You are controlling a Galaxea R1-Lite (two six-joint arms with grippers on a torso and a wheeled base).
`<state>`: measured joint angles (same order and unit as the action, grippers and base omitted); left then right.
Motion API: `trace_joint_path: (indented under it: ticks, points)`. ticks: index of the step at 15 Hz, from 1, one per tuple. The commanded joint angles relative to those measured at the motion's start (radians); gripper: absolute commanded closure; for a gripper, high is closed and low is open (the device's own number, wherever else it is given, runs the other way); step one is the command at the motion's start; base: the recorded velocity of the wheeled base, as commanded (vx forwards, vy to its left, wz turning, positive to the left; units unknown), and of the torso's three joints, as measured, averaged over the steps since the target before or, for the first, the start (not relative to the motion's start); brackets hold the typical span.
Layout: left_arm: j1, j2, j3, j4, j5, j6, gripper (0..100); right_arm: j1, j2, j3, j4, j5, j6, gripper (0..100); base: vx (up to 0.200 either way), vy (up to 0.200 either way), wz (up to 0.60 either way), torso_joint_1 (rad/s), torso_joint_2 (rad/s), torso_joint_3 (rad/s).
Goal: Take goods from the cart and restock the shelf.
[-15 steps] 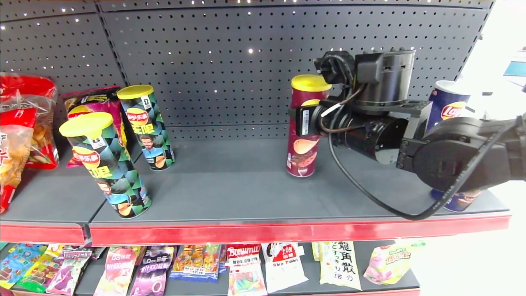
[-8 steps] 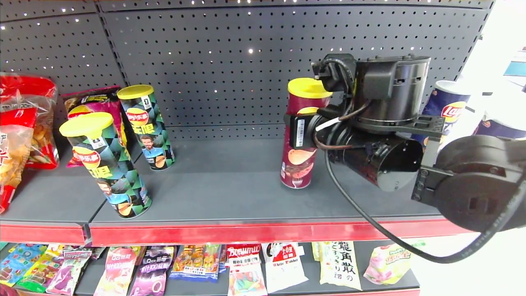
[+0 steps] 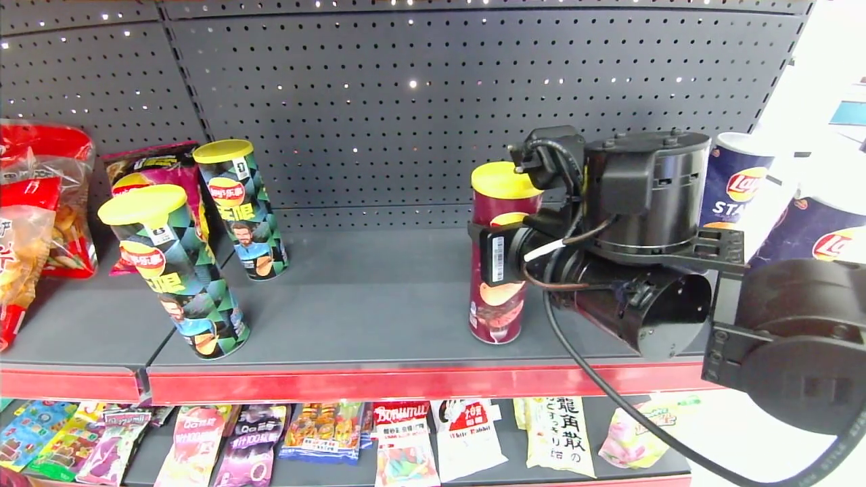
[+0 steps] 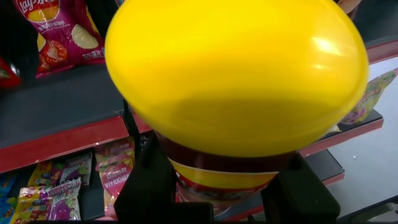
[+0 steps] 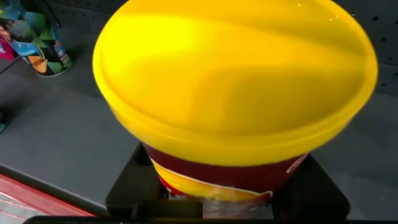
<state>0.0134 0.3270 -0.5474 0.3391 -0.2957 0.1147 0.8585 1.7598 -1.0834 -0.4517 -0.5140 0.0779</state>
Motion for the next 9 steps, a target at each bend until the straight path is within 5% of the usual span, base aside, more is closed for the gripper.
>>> trace_joint_path:
  ticks: [1,9]
  points:
    - [0.0,0.0,0.001,0.0,0.0,0.0,100,0.008,0.0,0.022,-0.001,0.0,0.002,100,0.0,0.0,0.0,0.0,0.0,0.0]
    - [0.0,0.0,0.003,0.0,-0.002,-0.001,100,0.059,0.001,0.019,-0.002,-0.009,0.005,100,0.0,0.0,0.0,0.0,0.0,0.0]
